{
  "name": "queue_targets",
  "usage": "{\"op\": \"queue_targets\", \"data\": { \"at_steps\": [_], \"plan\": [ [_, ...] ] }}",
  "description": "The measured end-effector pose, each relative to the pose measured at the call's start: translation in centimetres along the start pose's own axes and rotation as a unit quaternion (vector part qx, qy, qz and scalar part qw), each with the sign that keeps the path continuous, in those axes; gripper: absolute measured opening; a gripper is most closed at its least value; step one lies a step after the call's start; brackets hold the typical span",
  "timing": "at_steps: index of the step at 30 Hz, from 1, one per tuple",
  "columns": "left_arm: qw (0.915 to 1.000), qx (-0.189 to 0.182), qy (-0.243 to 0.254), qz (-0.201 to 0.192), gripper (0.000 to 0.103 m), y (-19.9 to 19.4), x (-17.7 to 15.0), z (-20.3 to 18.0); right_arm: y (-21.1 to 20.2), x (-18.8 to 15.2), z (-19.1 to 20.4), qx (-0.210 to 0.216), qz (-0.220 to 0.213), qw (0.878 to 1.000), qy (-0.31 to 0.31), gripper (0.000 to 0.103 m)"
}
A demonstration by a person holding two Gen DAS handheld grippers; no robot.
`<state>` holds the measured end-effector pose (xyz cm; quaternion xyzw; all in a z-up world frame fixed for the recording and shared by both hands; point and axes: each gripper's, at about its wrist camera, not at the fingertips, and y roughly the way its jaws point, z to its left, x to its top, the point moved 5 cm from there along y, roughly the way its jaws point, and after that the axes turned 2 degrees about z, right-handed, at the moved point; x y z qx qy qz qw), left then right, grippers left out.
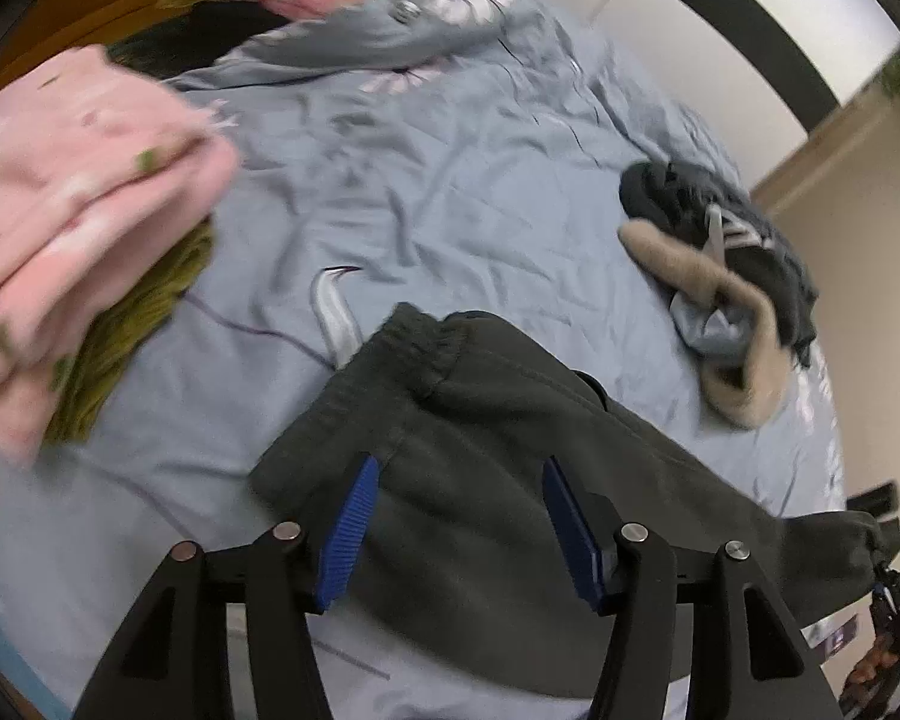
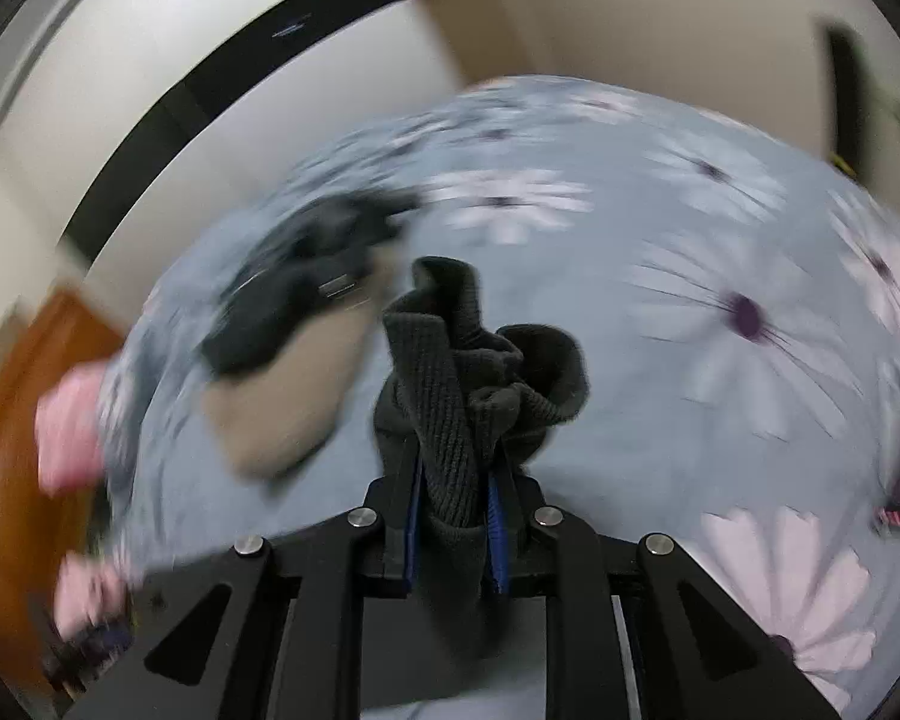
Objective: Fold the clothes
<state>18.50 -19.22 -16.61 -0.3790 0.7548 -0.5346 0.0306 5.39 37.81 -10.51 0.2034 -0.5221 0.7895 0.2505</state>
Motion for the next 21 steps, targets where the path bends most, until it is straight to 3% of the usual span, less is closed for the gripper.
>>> {"op": "queue_targets", "data": {
  "at_steps": [8, 13, 18, 21],
  "plan": [
    [0.9990, -0.032, -0.022, -0.021, 0.063, -3.2, -1.8, 1.7, 5.5, -7.1, 14.0, 0.023, 0.083, 0.989, -0.124, 0.020],
    [0.9982, -0.045, -0.030, -0.026, 0.063, -4.1, -2.6, 2.5, 8.7, -12.6, 20.6, 0.023, 0.127, 0.969, -0.209, 0.020],
    [0.9971, -0.060, -0.041, -0.021, 0.064, -4.5, -3.4, 2.9, 11.5, -16.6, 23.4, -0.008, 0.163, 0.953, -0.257, 0.031],
    [0.9972, -0.065, -0.033, -0.015, 0.065, -4.6, -3.8, 2.2, 12.1, -17.6, 23.3, 0.011, 0.187, 0.949, -0.253, 0.046]
  ]
}}
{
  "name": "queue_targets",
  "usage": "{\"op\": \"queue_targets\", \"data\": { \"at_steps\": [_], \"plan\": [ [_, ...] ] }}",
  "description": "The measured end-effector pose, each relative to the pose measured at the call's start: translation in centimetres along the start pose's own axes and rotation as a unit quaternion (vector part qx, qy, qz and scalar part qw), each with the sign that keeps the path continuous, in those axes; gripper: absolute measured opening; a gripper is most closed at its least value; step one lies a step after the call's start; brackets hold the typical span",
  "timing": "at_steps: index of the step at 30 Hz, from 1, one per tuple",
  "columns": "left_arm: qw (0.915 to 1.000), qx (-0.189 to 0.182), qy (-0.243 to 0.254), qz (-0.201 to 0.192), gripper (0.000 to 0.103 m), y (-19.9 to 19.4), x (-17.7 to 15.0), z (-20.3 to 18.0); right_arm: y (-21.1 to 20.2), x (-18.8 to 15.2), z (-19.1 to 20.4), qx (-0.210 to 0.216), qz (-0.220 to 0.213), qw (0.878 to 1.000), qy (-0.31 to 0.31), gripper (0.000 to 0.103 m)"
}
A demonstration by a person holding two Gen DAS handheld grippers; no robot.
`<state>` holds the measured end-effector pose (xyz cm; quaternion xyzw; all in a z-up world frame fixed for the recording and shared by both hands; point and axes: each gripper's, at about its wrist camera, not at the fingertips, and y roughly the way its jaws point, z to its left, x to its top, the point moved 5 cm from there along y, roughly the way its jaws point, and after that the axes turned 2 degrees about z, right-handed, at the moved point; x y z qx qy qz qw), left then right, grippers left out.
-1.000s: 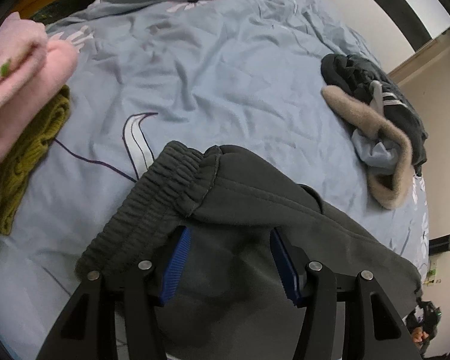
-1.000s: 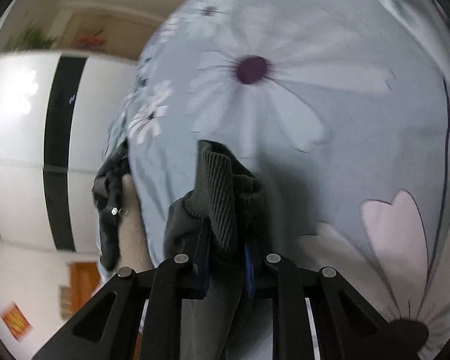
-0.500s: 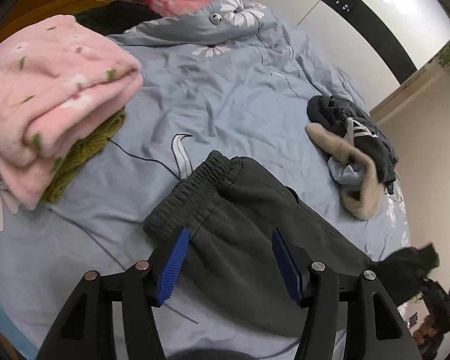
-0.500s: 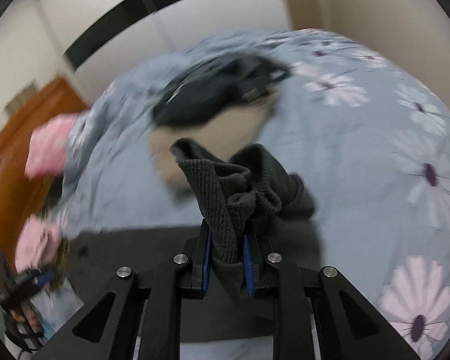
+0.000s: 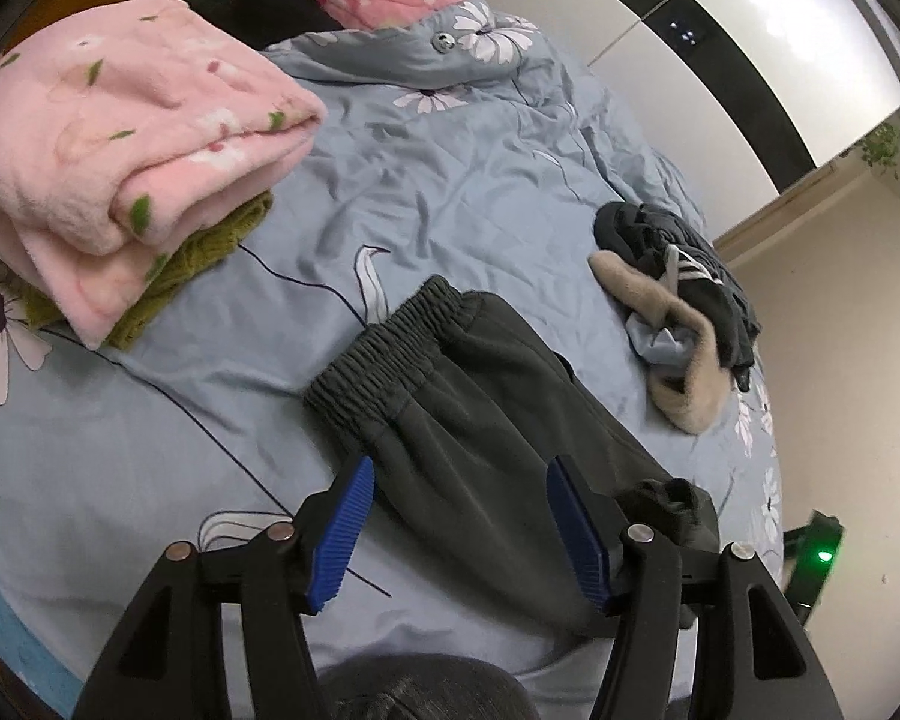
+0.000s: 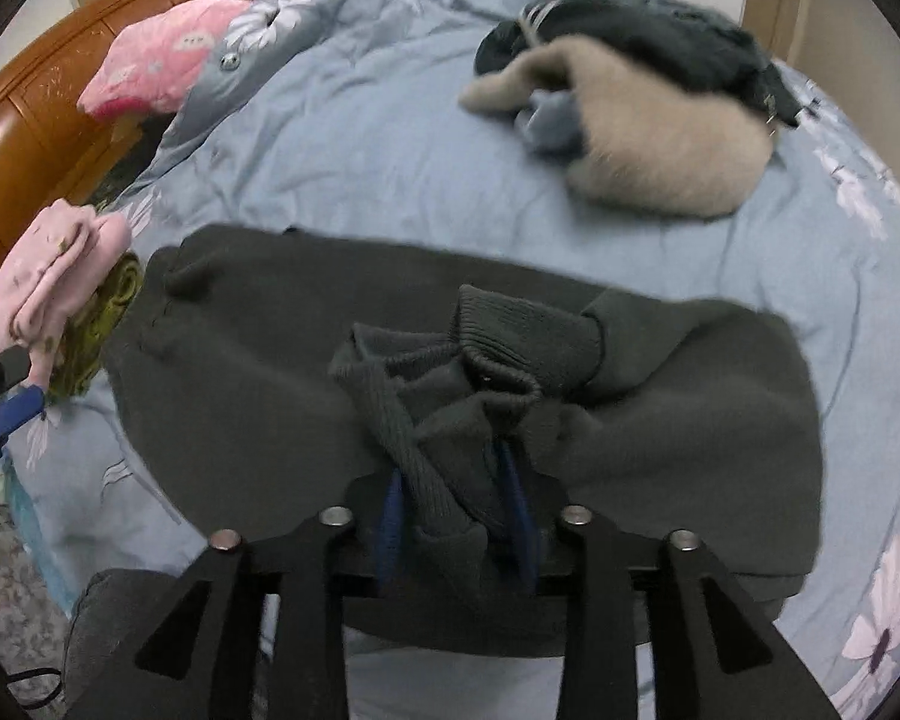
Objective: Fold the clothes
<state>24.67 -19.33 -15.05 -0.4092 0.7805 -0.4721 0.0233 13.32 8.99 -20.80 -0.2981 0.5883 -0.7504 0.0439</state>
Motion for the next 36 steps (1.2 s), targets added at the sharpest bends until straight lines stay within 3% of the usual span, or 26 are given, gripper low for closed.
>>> {"op": "queue_targets", "data": {
  "at_steps": [2, 4, 6, 9, 12, 17, 24, 26, 28, 32, 36],
  "plan": [
    [0.9999, -0.005, 0.009, 0.006, 0.065, 0.2, -0.2, -0.9, -0.1, -0.6, 0.5, 0.046, 0.009, 0.999, -0.006, 0.053],
    [0.9996, -0.012, 0.019, 0.016, 0.066, 0.5, -0.5, -2.2, -0.8, -0.9, 0.4, 0.109, 0.013, 0.994, 0.000, 0.054],
    [0.9988, -0.022, 0.033, 0.028, 0.066, 0.9, -0.8, -3.9, -2.7, -0.6, -1.2, 0.155, -0.014, 0.987, 0.030, 0.054],
    [0.9957, -0.037, 0.069, 0.050, 0.069, 2.2, -1.8, -7.5, -5.6, 0.0, -7.2, 0.150, -0.066, 0.979, 0.121, 0.056],
    [0.9886, -0.043, 0.118, 0.083, 0.070, 4.6, -3.3, -11.6, -6.9, -1.2, -13.6, 0.152, -0.090, 0.959, 0.221, 0.056],
    [0.9733, -0.045, 0.172, 0.145, 0.069, 9.7, -6.4, -17.3, -6.2, -5.0, -18.4, 0.126, -0.075, 0.950, 0.277, 0.056],
    [0.9663, -0.018, 0.196, 0.165, 0.062, 13.8, -8.4, -19.6, -5.5, -8.5, -22.3, 0.136, -0.066, 0.929, 0.339, 0.056],
    [0.9659, -0.002, 0.198, 0.167, 0.052, 14.7, -8.4, -19.5, -5.8, -8.8, -22.7, 0.139, -0.070, 0.926, 0.343, 0.056],
    [0.9662, 0.014, 0.198, 0.165, 0.018, 15.2, -8.5, -19.3, -5.9, -8.9, -23.1, 0.140, -0.071, 0.925, 0.345, 0.056],
    [0.9655, 0.000, 0.216, 0.146, 0.012, 13.7, -8.5, -20.1, -5.8, -8.9, -23.5, 0.148, -0.072, 0.921, 0.354, 0.056],
    [0.9633, -0.037, 0.237, 0.122, 0.006, 10.8, -8.4, -21.5, -5.8, -9.0, -23.4, 0.157, -0.073, 0.919, 0.355, 0.056]
  ]
}}
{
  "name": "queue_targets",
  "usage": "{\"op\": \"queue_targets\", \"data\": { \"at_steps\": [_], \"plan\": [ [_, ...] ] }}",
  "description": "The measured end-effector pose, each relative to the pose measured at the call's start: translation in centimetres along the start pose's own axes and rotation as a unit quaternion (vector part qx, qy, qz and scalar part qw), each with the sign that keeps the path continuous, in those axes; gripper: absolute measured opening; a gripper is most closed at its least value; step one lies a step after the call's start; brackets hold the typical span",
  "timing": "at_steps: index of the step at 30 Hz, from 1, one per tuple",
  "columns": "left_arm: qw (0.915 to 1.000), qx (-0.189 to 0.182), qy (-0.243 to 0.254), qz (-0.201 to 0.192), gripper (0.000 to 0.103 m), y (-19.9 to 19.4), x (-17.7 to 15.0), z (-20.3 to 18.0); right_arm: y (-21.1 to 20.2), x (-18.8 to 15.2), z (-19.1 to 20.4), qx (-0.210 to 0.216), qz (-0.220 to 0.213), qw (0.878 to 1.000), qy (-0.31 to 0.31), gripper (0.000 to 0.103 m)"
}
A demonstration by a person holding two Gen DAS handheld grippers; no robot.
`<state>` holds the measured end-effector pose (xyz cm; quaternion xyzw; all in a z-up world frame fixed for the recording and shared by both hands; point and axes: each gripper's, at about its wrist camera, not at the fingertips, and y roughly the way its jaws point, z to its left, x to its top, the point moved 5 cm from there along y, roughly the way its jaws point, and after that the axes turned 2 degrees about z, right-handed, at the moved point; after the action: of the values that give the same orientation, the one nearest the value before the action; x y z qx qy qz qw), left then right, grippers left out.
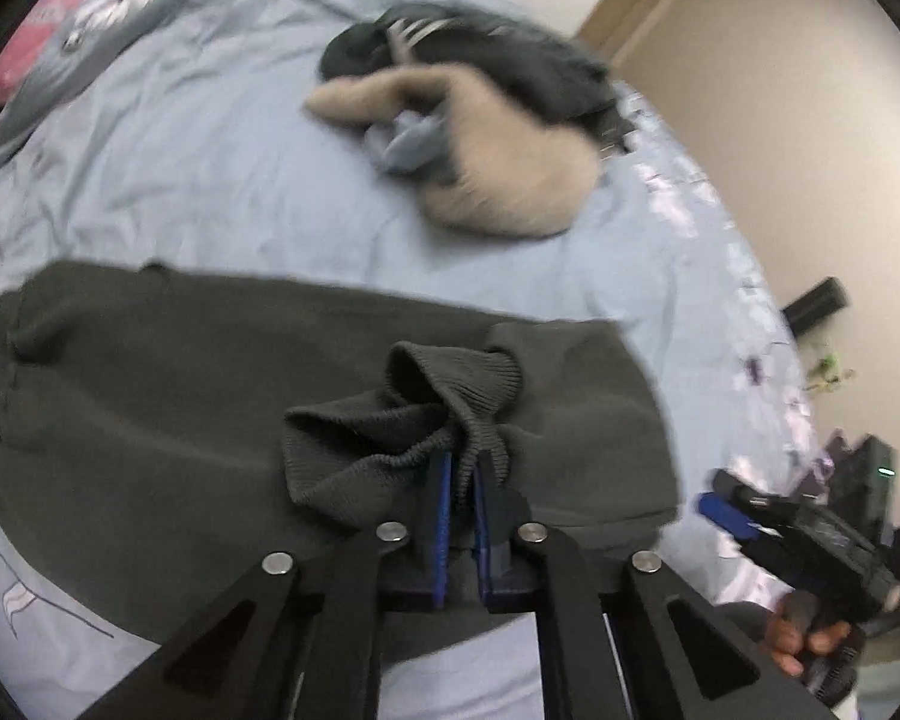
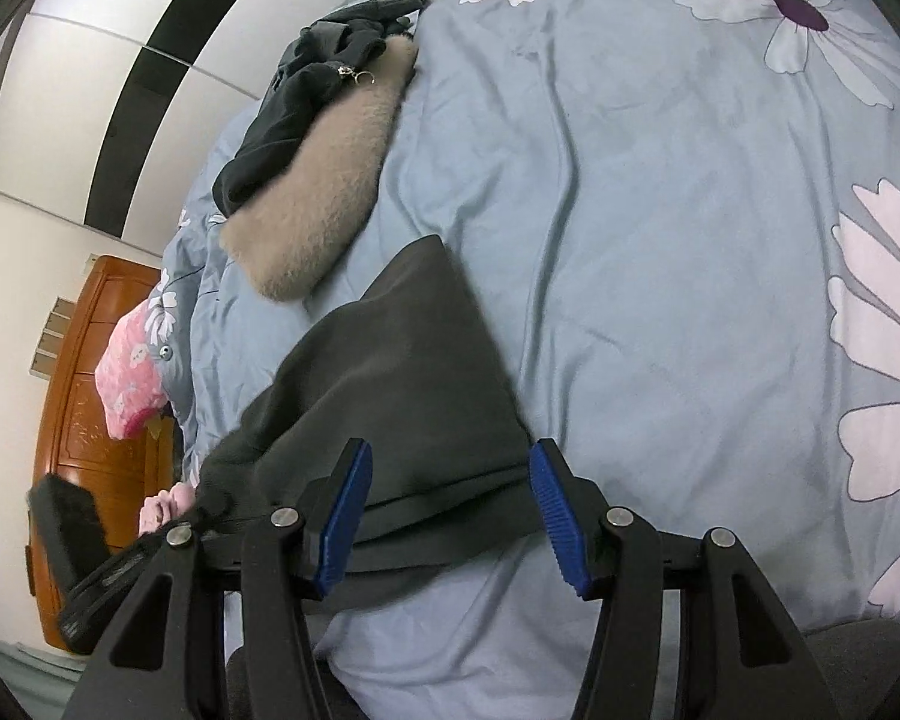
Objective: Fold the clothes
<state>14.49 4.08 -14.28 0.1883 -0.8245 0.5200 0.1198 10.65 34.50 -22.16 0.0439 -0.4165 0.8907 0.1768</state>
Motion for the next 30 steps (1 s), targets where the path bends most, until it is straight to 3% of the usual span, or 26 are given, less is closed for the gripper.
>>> {"op": "queue_targets", "data": {
  "at_steps": [1, 4, 10, 19, 21, 23, 26, 28, 30],
  "plan": [
    [0.9999, -0.008, 0.003, -0.008, 0.006, -0.9, -0.1, -0.3, 0.0, 0.0, 0.1, 0.001, 0.000, 1.000, -0.004, 0.056],
    [0.9997, 0.020, -0.009, 0.009, 0.006, -0.5, -0.9, 1.3, 0.8, -0.4, 0.0, -0.012, 0.015, 1.000, -0.013, 0.056],
    [0.9935, 0.043, -0.091, 0.053, 0.006, 2.5, -2.5, 5.7, 3.2, -1.7, -0.8, -0.045, 0.060, 0.997, -0.016, 0.056],
    [0.9901, 0.080, -0.091, 0.071, 0.013, 4.3, -2.8, 7.0, 3.7, -1.9, -1.1, -0.058, 0.073, 0.996, -0.017, 0.056],
    [0.9900, 0.091, -0.076, 0.077, 0.014, 4.5, -2.6, 6.8, 3.2, -1.7, -0.7, -0.065, 0.064, 0.996, -0.025, 0.056],
    [0.9910, 0.078, -0.077, 0.077, 0.015, 3.6, -2.2, 6.6, 2.0, -1.4, 0.9, -0.064, 0.040, 0.996, -0.048, 0.056],
    [0.9938, 0.052, -0.080, 0.057, 0.028, 1.1, -1.5, 6.8, 1.2, -0.9, 3.7, -0.045, 0.018, 0.995, -0.087, 0.056],
    [0.9945, 0.046, -0.091, 0.024, 0.046, -1.6, -1.0, 8.2, 1.9, -1.1, 5.8, -0.024, 0.025, 0.993, -0.111, 0.056],
    [0.9908, 0.052, -0.124, -0.012, 0.049, -4.5, -0.8, 11.0, 3.6, -1.8, 7.7, -0.011, 0.047, 0.990, -0.132, 0.056]
  ]
}}
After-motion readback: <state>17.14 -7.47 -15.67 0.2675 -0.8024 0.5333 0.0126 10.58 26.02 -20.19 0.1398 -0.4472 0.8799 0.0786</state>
